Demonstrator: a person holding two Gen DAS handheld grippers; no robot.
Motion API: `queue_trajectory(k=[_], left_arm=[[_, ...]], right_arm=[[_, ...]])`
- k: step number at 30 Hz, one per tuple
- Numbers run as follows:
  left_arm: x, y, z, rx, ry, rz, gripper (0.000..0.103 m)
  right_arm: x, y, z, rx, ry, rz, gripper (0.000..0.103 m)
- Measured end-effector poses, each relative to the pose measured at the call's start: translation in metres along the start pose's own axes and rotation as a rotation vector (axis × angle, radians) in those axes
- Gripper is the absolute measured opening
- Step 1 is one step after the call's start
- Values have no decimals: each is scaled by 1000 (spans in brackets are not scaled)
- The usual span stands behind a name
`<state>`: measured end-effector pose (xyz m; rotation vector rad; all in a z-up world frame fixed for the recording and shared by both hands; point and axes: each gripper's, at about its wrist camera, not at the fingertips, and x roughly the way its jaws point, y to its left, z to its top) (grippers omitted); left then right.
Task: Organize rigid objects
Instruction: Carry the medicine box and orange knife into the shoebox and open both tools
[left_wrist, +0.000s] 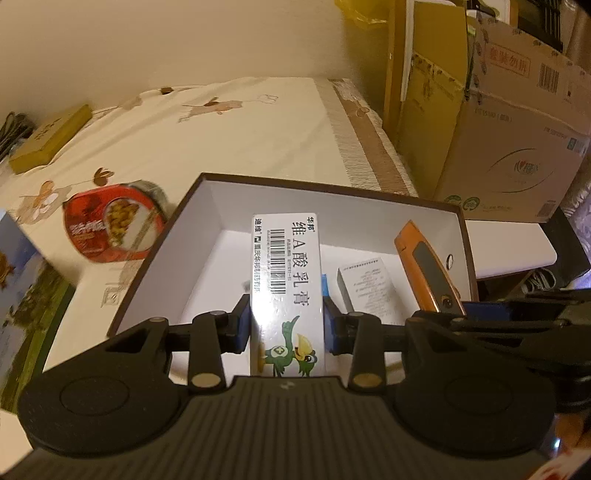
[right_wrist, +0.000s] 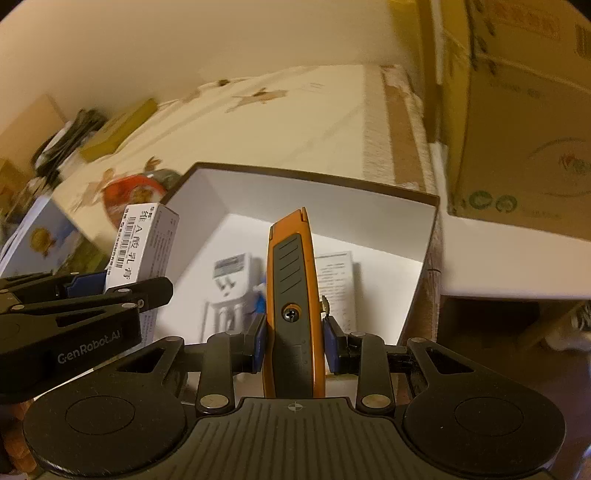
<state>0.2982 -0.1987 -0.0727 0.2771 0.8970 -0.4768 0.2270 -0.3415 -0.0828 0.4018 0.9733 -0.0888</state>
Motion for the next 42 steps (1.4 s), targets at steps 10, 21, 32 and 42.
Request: queue_trajectory(k=[10,21,32,42], left_arm=[[50,-15,10,28,57,-47,34],[73,-19,10,53,87,-55,34],[71,-16,8,55,89,-40,42],[69,-9,5,47,96,-32,44]], right_arm=[[35,-14,7,27,47,-75,28],[50,-20,4,12,68,-127,28],[44,-18,8,10,26,-101,28],[44,-18,4,-6,32,-99,28]])
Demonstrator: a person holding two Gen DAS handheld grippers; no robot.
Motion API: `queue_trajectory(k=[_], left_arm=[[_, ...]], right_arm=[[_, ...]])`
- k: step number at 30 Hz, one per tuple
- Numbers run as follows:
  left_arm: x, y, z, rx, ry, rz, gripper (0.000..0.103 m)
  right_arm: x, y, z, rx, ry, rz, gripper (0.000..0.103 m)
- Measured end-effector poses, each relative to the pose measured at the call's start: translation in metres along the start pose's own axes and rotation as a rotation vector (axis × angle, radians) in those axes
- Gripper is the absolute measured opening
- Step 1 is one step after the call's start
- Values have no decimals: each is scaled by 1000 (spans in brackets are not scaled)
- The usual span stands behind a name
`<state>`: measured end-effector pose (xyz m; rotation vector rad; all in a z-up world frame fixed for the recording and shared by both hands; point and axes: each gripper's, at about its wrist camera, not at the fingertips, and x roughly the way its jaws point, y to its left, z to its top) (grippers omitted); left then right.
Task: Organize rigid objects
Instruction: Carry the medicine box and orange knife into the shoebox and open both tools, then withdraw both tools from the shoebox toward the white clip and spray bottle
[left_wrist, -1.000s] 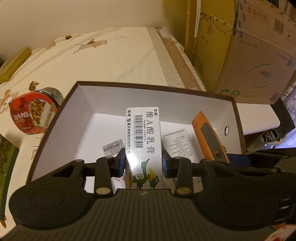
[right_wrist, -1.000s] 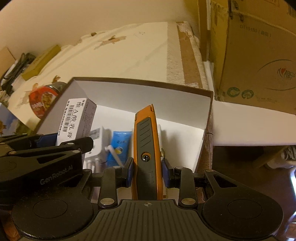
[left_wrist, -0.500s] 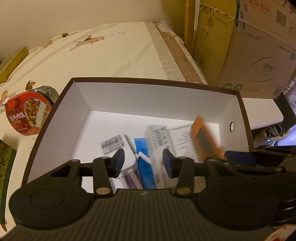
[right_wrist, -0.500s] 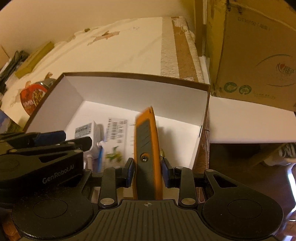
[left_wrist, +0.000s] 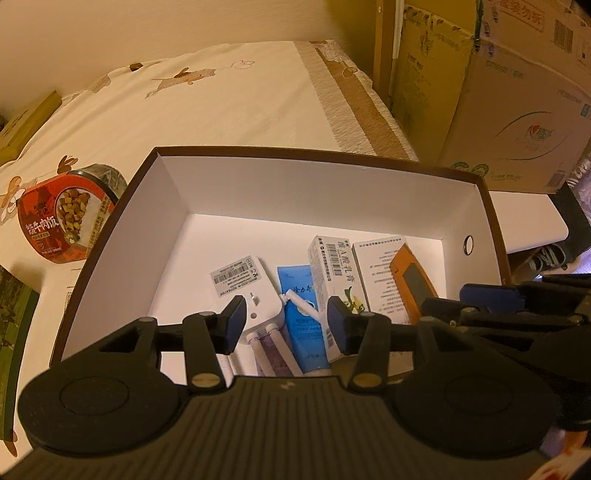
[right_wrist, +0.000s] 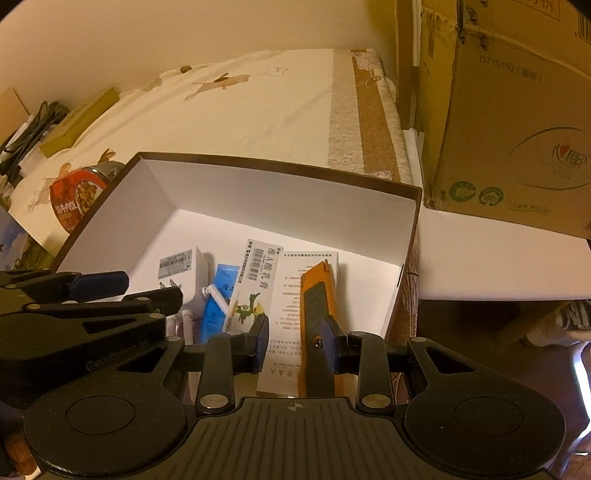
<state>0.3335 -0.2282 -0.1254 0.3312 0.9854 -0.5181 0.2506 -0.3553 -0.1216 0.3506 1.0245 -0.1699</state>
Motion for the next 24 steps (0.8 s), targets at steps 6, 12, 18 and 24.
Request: queue_trajectory(k=[6,12,18,24], left_arm=[[-1,5,-5,-15,6,9,44],[-3,8,-8,-21,8,12,44],[-11,13,-9,-48,0,12,45],[-29,23,-17,-98,-31,17,45]], right_arm=[[1,-2,-3,-4,8,-3,29],[0,-2,-6,-3,8,0,29],[-6,1,-7,-11,-9,8,29],[-17,4,-11,-37,-48,35,29]])
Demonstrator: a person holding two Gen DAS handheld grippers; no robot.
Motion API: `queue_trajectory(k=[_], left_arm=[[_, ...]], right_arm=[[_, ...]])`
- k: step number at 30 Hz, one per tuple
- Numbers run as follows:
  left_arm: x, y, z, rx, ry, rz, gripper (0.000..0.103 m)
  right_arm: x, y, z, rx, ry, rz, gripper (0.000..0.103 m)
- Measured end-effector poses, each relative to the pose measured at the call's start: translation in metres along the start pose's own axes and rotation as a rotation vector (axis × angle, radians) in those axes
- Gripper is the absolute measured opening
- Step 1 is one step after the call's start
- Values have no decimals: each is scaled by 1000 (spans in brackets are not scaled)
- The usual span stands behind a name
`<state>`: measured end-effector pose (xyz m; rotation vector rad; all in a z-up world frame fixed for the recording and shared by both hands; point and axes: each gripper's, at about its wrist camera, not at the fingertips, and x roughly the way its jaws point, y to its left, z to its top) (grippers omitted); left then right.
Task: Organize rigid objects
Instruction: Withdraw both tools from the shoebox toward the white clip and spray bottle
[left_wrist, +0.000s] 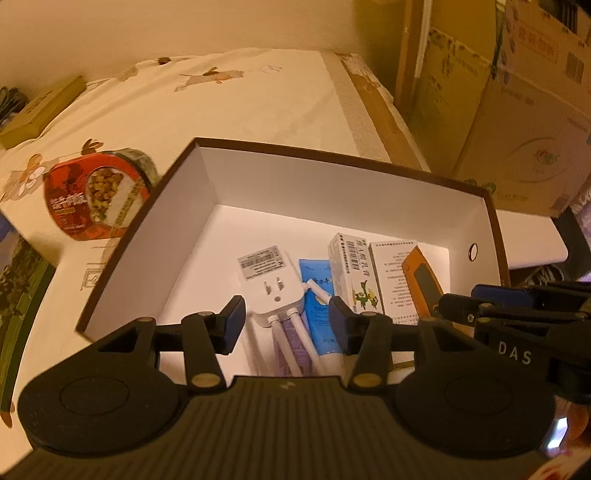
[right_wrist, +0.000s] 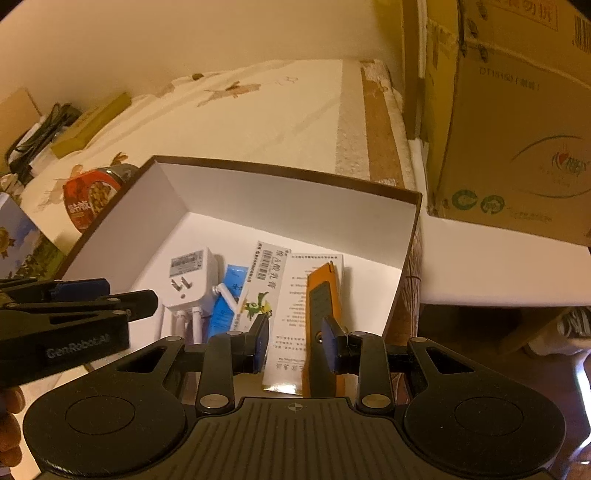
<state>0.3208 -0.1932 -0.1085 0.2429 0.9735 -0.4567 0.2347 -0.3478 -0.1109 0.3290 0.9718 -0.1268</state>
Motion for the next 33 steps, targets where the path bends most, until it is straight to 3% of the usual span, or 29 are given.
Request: queue_trajectory(k=[17,26,33], left_arm=[[-73,52,-52,-126,-59,120,46],[-102,78,-100,-230,-22,173,48],[-113,93,-137,-298,29,209,48]], right_arm=[[-40,49,-28,-174,-41,138,34],[-61,70,-50,-189,-67,245,52],[-61,86,-66,-233,-32,292,55]])
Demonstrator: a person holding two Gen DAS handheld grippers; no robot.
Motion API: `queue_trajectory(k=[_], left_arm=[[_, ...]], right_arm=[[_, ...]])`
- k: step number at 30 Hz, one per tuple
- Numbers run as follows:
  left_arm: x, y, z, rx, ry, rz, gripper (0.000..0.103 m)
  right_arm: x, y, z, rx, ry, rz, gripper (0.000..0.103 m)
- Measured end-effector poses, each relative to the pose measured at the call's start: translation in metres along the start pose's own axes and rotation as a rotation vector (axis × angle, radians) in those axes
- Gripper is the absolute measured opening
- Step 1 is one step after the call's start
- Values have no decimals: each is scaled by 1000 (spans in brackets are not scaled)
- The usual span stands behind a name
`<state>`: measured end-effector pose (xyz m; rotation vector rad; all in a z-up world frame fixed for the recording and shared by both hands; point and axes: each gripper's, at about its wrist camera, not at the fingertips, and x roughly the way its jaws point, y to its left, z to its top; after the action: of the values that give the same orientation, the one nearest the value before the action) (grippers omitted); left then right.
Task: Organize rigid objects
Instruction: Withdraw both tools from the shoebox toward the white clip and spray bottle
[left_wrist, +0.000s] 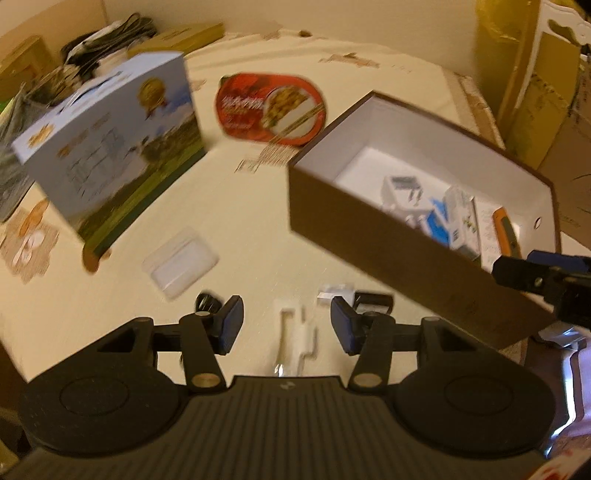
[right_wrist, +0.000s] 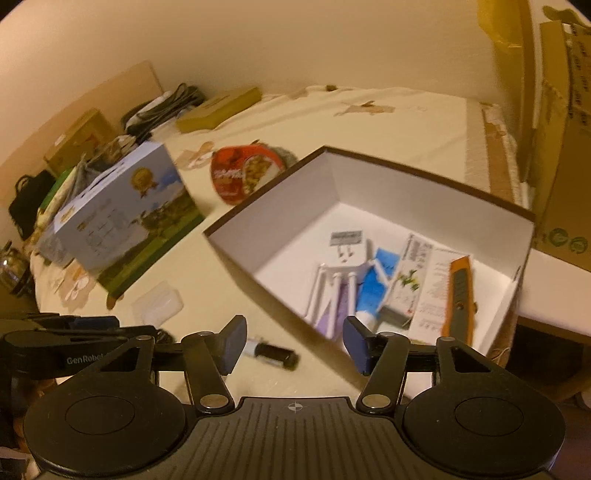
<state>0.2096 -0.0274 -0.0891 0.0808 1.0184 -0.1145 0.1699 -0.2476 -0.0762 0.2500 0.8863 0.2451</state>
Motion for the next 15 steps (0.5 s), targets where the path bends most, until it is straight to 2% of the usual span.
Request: queue_trajectory(k=[6,15], left_arm=[[1,17,-21,-33,30,32,48],[13,26,-40,-67,66,31,48]], right_arm=[[9,10,-16,-47,56,19,55],[38,15,-43,-74,170,26,55]])
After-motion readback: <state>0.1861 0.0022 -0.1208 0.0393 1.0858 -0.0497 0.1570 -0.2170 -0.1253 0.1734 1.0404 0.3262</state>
